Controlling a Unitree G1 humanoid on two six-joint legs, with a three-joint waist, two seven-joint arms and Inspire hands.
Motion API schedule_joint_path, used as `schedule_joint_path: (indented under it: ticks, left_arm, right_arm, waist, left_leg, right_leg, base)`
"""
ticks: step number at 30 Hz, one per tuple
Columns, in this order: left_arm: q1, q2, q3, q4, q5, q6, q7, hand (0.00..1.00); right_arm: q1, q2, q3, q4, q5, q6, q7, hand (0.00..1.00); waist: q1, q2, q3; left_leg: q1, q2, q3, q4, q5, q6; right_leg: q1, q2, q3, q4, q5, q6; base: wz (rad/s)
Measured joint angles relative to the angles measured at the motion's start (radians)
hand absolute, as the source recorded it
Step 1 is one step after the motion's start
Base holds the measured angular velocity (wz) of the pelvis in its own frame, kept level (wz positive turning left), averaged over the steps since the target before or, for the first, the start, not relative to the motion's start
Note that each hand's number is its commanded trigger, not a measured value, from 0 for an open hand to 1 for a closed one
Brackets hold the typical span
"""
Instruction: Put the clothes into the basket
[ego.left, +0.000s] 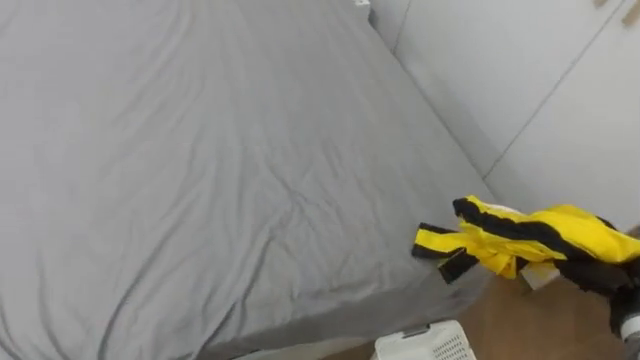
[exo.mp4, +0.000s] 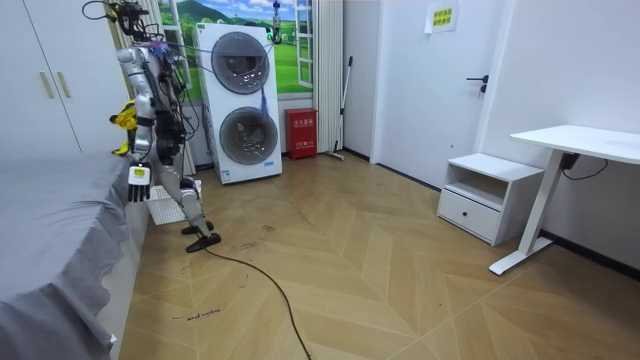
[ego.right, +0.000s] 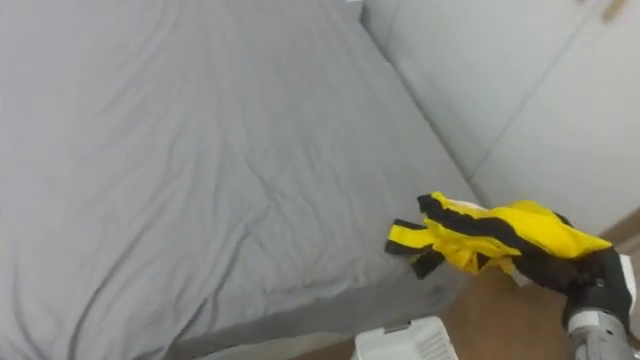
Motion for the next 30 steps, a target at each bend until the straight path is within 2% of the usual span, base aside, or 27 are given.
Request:
schedule_joint_path:
  ticks: [6, 8, 13, 17, 18, 22, 26, 27, 28, 30]
  left_arm:
    - [-0.005, -0.004, -0.004, -0.002, 0.058, 0.011, 0.000, 0.00]
    - [-0.008, -0.003, -0.018, -0.002, 0.069, 0.013, -0.002, 0.00]
    - [-0.008, -0.003, -0.020, 0.001, 0.080, 0.013, -0.005, 0.00]
    - [-0.015, 0.007, -0.051, 0.012, 0.079, 0.017, -0.007, 0.00]
    - [-0.015, 0.009, -0.063, 0.019, 0.078, 0.017, -0.007, 0.00]
    - [-0.020, 0.010, -0.081, 0.034, 0.075, 0.014, -0.007, 0.00]
    - [-0.076, 0.009, -0.121, 0.076, 0.066, 0.010, -0.008, 0.00]
    - [-0.086, 0.009, -0.134, 0.082, 0.066, 0.010, -0.008, 0.00]
    - [-0.090, 0.009, -0.138, 0.082, 0.066, 0.010, -0.008, 0.00]
    - [-0.097, 0.011, -0.158, 0.080, 0.055, 0.007, -0.008, 0.00]
  right_arm:
    - [0.045, 0.053, -0.007, 0.031, -0.003, 0.014, -0.005, 1.00]
    - [0.068, 0.056, -0.007, 0.033, -0.003, 0.020, 0.013, 1.00]
    - [0.078, 0.066, -0.008, 0.074, -0.005, 0.022, 0.023, 1.00]
    - [0.076, 0.075, -0.008, 0.073, -0.042, 0.021, 0.021, 1.00]
    - [0.074, 0.075, -0.008, 0.073, -0.060, 0.021, 0.023, 1.00]
    - [0.068, 0.075, -0.009, 0.072, -0.069, 0.018, 0.029, 1.00]
    - [0.039, 0.075, -0.007, 0.072, -0.117, 0.018, 0.046, 1.00]
    - [0.028, 0.075, -0.006, 0.072, -0.134, 0.018, 0.050, 1.00]
    - [0.024, 0.075, -0.006, 0.072, -0.140, 0.018, 0.050, 1.00]
    - [0.009, 0.075, 0.008, 0.074, -0.154, 0.017, 0.049, 1.00]
  waist:
    - [-0.045, 0.008, 0.0022]
    - [-0.051, 0.015, 0.0023]
    - [-0.071, 0.023, 0.0024]
    - [-0.087, 0.039, 0.0014]
    - [-0.087, 0.046, -0.0018]
    - [-0.099, 0.075, 0.0003]
    - [-0.102, 0.116, 0.0051]
    - [-0.102, 0.126, 0.0043]
    - [-0.102, 0.131, 0.0059]
    - [-0.100, 0.146, 0.0029]
  left_leg:
    - [0.026, 0.004, 0.057, 0.003, -0.004, -0.007]
    - [0.027, 0.003, 0.071, 0.003, -0.005, -0.008]
    - [0.036, 0.005, 0.073, 0.003, -0.009, -0.014]
    - [0.013, 0.010, 0.107, 0.010, -0.015, -0.024]
    - [0.005, 0.011, 0.116, 0.011, -0.016, -0.025]
    - [-0.022, 0.012, 0.134, 0.020, -0.017, -0.026]
    - [-0.075, 0.002, 0.151, 0.020, -0.017, -0.026]
    - [-0.087, 0.001, 0.154, 0.020, -0.017, -0.026]
    - [-0.091, 0.000, 0.153, 0.020, -0.017, -0.026]
    - [-0.115, -0.001, 0.152, 0.023, -0.017, -0.026]
  right_leg:
    - [-0.005, 0.017, 0.078, -0.001, 0.001, -0.002]
    - [-0.013, 0.020, 0.097, 0.000, 0.001, -0.002]
    - [-0.021, 0.034, 0.139, 0.003, 0.003, -0.004]
    - [-0.060, 0.044, 0.165, 0.019, 0.005, -0.005]
    - [-0.072, 0.048, 0.174, 0.022, 0.005, -0.006]
    - [-0.118, 0.053, 0.181, 0.051, 0.005, -0.005]
    - [-0.191, 0.055, 0.190, 0.082, 0.005, -0.006]
    - [-0.210, 0.057, 0.195, 0.093, 0.005, -0.006]
    - [-0.217, 0.057, 0.196, 0.097, 0.005, -0.006]
    - [-0.245, 0.058, 0.202, 0.106, 0.005, -0.007]
  base:
    - [-0.44]
    - [-0.32]
    - [-0.34]
    - [-0.23]
    - [-0.29]
    - [-0.23]
    - [-0.11]
    - [-0.10]
    - [-0.06]
    - [0.00]
